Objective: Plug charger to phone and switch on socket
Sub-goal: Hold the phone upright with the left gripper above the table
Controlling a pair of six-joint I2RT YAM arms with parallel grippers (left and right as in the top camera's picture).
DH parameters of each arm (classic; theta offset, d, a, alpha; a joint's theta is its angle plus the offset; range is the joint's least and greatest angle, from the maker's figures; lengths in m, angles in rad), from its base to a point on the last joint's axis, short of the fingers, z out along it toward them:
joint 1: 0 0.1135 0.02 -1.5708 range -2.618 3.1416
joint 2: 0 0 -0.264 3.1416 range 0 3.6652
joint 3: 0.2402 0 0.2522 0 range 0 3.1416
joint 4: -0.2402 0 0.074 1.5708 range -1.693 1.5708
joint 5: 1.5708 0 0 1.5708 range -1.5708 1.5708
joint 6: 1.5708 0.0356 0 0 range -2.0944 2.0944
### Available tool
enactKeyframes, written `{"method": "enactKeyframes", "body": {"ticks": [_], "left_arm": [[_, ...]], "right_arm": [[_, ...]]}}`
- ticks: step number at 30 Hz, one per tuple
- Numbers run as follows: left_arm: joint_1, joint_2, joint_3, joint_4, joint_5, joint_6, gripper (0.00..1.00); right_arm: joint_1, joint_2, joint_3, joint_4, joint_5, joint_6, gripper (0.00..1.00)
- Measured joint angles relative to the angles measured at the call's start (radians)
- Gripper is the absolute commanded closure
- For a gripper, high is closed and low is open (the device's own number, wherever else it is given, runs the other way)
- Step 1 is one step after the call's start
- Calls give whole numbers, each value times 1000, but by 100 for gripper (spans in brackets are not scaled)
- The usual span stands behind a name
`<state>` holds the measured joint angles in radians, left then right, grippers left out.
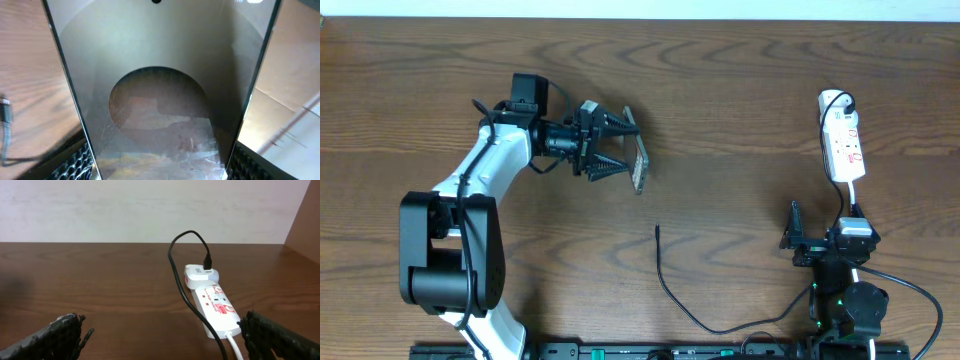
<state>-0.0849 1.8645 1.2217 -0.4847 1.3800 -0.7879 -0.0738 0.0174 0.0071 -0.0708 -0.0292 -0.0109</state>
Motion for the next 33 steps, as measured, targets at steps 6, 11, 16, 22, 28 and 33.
{"method": "enactKeyframes", "body": {"ticks": [6, 11, 16, 22, 28, 33], "left_arm": [[0, 0, 0, 72, 68, -101, 92], [0, 0, 0, 103, 104, -188, 92], [0, 0, 0, 104, 115, -275, 93], [0, 0, 0, 105, 116, -361, 93], [0, 0, 0, 105, 124, -404, 93], [0, 0, 0, 105, 129, -417, 92]], "right_arm": [[0, 0, 0, 0, 0, 0, 1], [0, 0, 0, 0, 0, 0, 1], [0, 0, 0, 0, 0, 0, 1], [0, 0, 0, 0, 0, 0, 1], [0, 0, 0, 0, 0, 0, 1], [0, 0, 0, 0, 0, 0, 1]]}}
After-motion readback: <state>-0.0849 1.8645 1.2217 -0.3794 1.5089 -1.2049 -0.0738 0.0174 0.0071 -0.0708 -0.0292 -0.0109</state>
